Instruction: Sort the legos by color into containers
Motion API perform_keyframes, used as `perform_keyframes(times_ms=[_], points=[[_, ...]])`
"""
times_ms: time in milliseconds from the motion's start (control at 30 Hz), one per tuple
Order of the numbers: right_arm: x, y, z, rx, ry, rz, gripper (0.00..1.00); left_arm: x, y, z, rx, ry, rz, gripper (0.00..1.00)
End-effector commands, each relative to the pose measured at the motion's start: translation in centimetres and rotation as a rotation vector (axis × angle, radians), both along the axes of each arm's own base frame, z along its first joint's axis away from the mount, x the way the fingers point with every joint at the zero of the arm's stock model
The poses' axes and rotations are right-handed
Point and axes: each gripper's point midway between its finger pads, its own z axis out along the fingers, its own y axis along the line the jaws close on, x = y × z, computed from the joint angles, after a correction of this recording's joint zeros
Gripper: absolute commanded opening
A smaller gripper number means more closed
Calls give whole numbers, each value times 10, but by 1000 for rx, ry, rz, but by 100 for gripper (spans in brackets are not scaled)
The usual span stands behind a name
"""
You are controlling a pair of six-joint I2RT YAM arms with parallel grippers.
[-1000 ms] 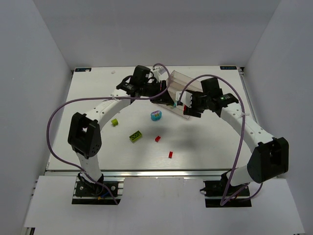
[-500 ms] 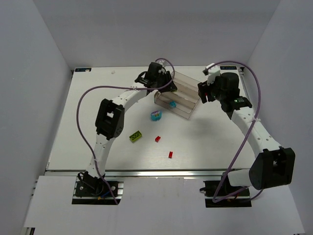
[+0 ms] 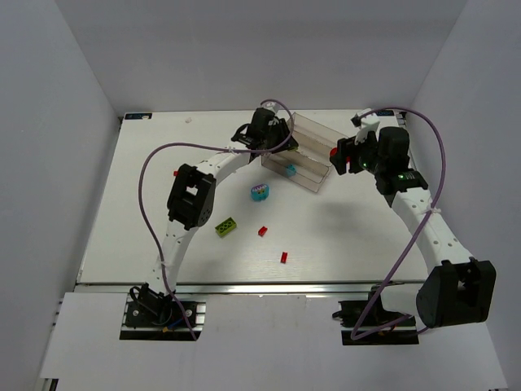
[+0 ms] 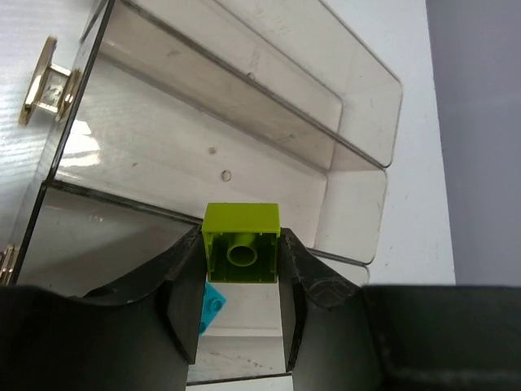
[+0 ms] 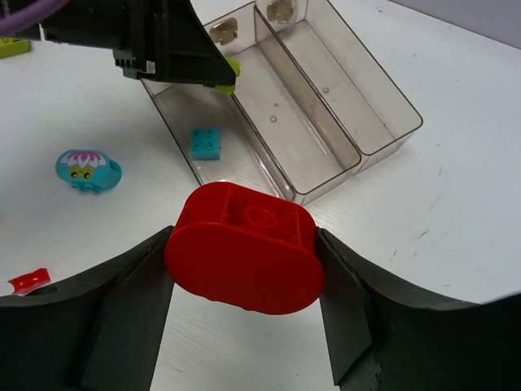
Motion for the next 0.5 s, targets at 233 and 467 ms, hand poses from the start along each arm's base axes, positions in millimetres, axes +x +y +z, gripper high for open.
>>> perform_keyframes(times_ms=[233, 467], points=[[-2, 7, 10, 54, -38, 40, 0, 16, -16, 61, -146, -194, 21, 0], [-4, 6, 10, 50, -44, 44, 0, 20, -21, 74, -211, -244, 24, 0]])
